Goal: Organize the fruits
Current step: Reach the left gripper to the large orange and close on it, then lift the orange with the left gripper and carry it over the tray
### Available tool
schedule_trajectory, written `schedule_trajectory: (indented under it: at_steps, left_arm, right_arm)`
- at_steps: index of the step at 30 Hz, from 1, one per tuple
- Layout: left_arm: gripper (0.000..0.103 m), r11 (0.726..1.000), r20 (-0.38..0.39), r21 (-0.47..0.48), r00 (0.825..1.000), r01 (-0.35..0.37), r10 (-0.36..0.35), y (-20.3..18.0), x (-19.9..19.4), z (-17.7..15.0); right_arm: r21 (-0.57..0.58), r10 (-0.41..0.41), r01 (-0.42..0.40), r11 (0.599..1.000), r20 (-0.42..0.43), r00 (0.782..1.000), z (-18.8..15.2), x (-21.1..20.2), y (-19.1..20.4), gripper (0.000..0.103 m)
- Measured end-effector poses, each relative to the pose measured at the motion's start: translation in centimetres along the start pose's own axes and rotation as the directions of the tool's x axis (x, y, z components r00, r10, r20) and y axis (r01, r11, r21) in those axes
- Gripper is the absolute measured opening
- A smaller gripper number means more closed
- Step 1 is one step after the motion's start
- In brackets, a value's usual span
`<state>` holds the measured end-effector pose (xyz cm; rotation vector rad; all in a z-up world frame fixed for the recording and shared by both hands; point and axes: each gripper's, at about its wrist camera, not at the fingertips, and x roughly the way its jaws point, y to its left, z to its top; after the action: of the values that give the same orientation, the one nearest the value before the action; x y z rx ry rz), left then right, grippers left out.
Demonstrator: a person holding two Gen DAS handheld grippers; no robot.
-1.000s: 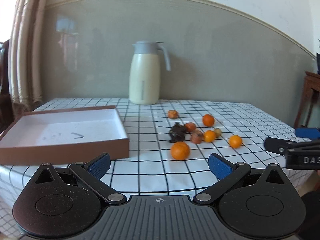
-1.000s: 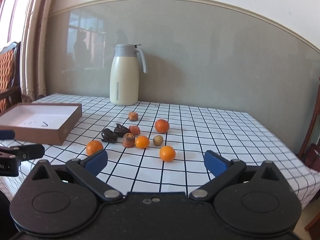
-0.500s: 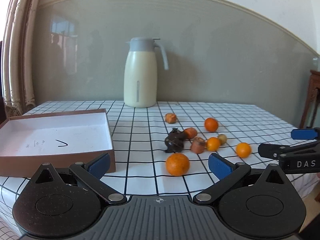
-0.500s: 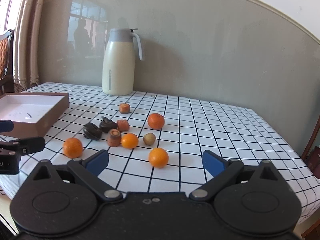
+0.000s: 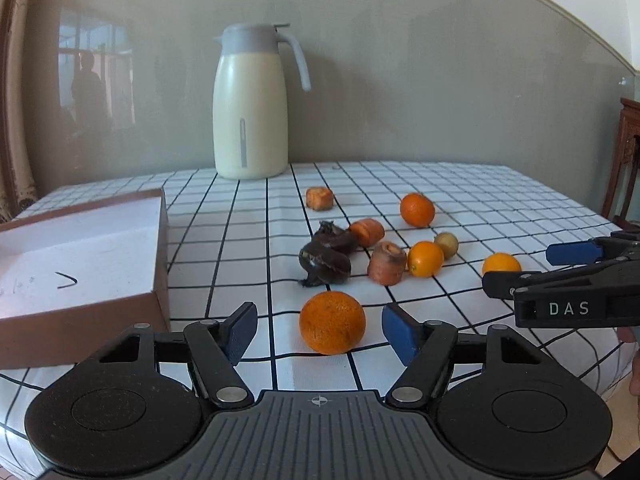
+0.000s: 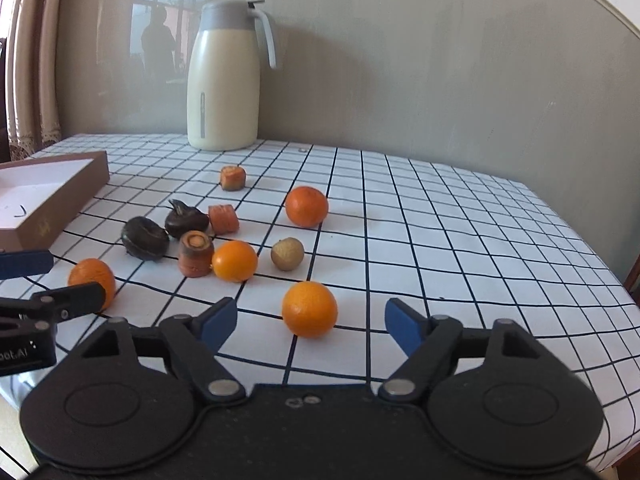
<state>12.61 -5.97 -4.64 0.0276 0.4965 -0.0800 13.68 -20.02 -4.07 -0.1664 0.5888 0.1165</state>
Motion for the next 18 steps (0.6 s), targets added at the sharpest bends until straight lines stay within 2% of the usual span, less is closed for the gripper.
schedule_trajectory:
  at_steps: [5, 7, 8, 10, 11, 12, 18]
  left_arm:
    - [0.067, 1.000, -0.011, 0.013, 1.000, 0.003, -0.003, -0.4, 1.0, 0.1]
    - [0.065, 1.000, -0.025, 0.005, 1.000, 0.003, -0.003, -0.4, 1.4, 0.0]
    - [0.063, 1.000, -0.031, 0.002, 1.000, 0.001, -0.001, -0.3, 1.5, 0.0]
    - [0.053, 1.000, -0.044, -0.001, 0.999, -0.004, 0.004, -0.3, 1.8, -0.1]
    - [0.043, 1.000, -0.052, -0.002, 0.999, 0.006, -0.006, -0.3, 2.0, -0.2]
    - [0.039, 1.000, -0.056, -0.004, 0.998, 0.012, -0.012, -0.3, 2.1, -0.2]
    - [0.038, 1.000, -0.052, 0.000, 0.999, 0.008, -0.008, -0.3, 1.9, -0.2]
  right_arm:
    - [-0.005, 0.009, -0.010, 1.000, -0.036, 0.999, 0.2, 1.4, 0.0, 0.062]
    - [-0.006, 0.011, -0.011, 1.000, -0.066, 0.998, 0.2, 2.0, 0.0, 0.042]
    - [0.002, 0.021, -0.021, 1.000, -0.070, 0.997, 0.2, 2.1, -0.1, 0.041]
    - [0.011, 0.028, -0.027, 1.000, -0.071, 0.997, 0.2, 2.1, -0.1, 0.031]
    - [0.015, 0.030, -0.029, 0.999, -0.071, 0.997, 0.2, 2.1, -0.1, 0.030]
    - [0.013, 0.026, -0.025, 1.000, -0.070, 0.997, 0.3, 2.1, 0.0, 0.026]
    - [0.014, 0.022, -0.021, 1.000, -0.065, 0.998, 0.4, 2.0, 0.0, 0.025]
